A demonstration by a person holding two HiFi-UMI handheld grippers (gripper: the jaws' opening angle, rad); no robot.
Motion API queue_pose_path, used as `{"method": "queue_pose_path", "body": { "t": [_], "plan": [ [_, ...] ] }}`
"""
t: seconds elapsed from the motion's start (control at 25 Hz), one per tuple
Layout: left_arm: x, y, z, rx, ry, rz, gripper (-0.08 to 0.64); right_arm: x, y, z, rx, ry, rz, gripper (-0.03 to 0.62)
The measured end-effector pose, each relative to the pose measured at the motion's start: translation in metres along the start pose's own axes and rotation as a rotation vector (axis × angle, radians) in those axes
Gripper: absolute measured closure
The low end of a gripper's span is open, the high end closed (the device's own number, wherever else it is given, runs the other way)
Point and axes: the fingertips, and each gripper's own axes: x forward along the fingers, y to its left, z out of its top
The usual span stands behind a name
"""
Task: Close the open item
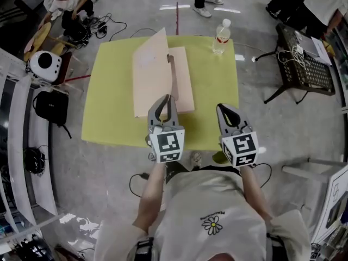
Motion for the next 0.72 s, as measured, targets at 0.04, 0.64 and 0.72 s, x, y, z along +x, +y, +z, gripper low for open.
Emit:
{"method": "queue_pose_path", "body": {
  "t": [0.04, 0.64, 0.72],
  "plan": [
    [0.005, -0.009, -0.005, 0.007, 0.013, -0.017, 0.541, 0.001, -0.002, -0.001, 0.0, 0.004, -0.001, 0.578],
    [0.03, -0.077, -0.059, 0.108, 0.132, -0.226, 0.535, 0.012, -0.011, -0.022, 0.046, 0.039, 0.004, 0.578],
    [0.032, -0.079, -0.062, 0.117, 0.142, -0.244, 0.535, 0.013, -0.011, -0.022, 0.046, 0.039, 0.004, 0.578]
  ]
}}
